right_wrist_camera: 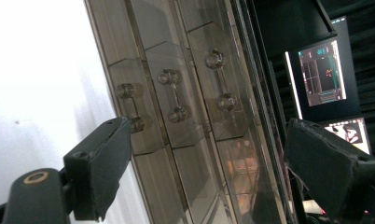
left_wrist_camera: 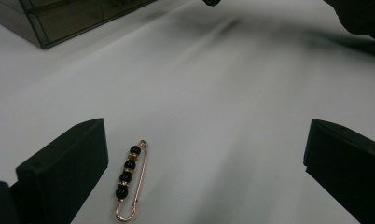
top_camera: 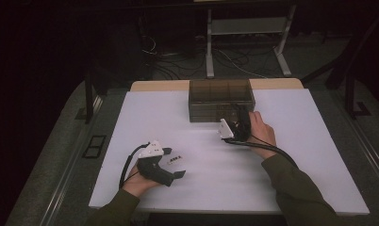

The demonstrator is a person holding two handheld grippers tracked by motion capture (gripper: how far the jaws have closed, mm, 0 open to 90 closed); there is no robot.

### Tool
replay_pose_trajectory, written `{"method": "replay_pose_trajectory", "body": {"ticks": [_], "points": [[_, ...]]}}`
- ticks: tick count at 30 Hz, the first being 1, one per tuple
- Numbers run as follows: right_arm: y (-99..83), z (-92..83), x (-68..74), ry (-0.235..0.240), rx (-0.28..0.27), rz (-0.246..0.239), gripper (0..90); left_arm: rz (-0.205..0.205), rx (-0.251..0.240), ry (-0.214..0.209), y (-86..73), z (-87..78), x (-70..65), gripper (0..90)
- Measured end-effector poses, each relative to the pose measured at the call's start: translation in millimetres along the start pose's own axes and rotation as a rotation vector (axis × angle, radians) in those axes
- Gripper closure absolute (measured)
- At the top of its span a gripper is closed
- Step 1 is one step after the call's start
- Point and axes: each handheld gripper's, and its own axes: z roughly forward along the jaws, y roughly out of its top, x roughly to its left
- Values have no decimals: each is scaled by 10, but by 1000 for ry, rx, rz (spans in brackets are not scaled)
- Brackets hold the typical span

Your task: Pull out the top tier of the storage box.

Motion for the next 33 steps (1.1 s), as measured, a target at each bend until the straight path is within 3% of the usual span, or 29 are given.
{"method": "replay_pose_trajectory", "body": {"ticks": [3, 5, 8, 21, 33], "points": [[9, 20, 11, -12, 7, -21, 150, -2, -2, 1, -2, -7, 4, 0], [9, 25, 14, -6, 8, -28, 235, -7, -9, 3, -3, -15, 10, 0], [10, 35, 35, -18, 6, -55, 244, -7, -8, 4, -3, -17, 11, 0], [34, 61, 47, -54, 12, -98, 413, -3, -2, 2, -3, -7, 2, 0], [101, 120, 28, -83, 19, -151, 475, -2, 0, 4, -4, -8, 2, 0]]}}
